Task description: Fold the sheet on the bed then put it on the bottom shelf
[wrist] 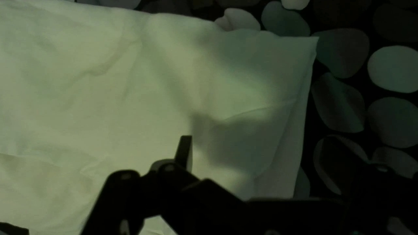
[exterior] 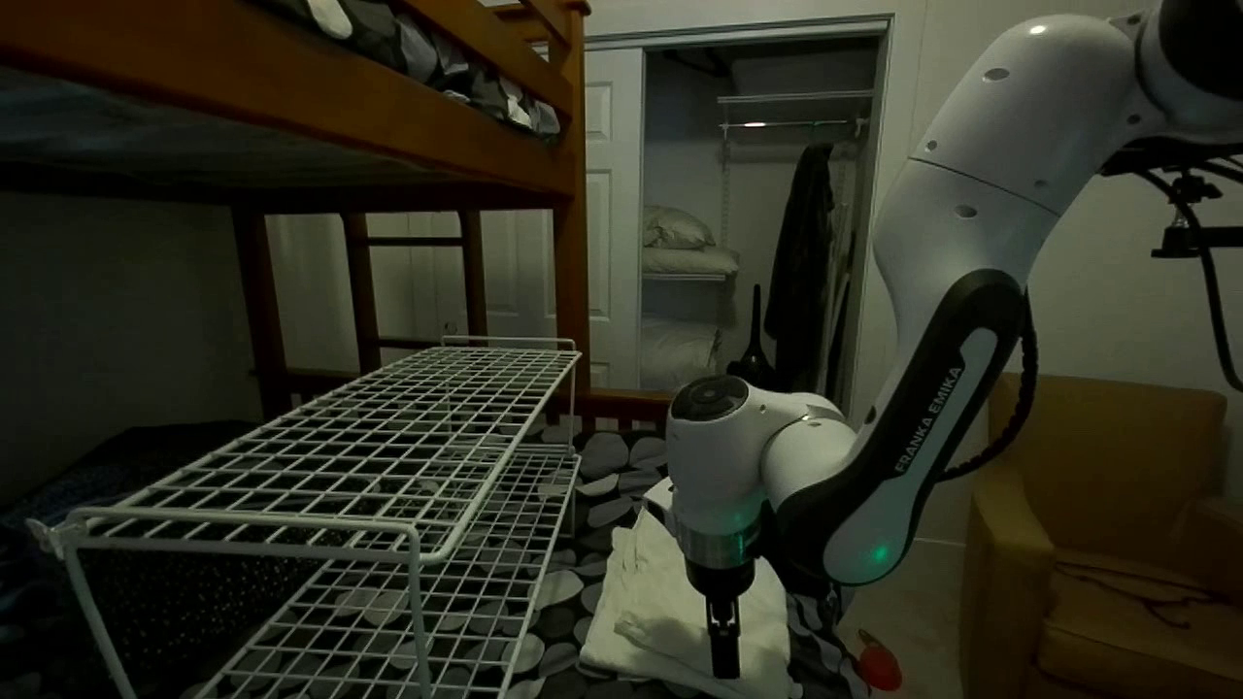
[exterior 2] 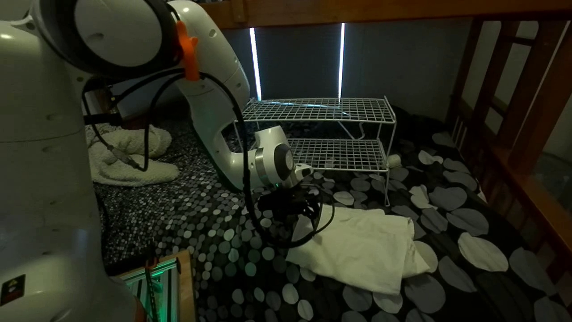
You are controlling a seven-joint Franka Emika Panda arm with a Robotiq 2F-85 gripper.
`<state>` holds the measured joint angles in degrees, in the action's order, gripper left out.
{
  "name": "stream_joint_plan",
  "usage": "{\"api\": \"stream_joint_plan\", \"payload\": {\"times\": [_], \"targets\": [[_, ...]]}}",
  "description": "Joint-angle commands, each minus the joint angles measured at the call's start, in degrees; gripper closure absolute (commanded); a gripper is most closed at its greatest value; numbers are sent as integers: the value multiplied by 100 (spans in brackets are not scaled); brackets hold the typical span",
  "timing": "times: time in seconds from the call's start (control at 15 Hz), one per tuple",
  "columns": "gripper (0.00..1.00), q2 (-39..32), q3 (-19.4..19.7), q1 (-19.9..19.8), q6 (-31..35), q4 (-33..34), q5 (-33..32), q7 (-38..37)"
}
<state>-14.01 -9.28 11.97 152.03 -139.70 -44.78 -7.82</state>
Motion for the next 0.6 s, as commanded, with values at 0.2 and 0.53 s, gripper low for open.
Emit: {"api": "stream_joint_plan", "payload": {"times": [0.2,0.53], "targets": [[0,-707,234,323,127,446,-1074,-1143],[0,-1049,312,469,59,753,-1626,-1730]]}}
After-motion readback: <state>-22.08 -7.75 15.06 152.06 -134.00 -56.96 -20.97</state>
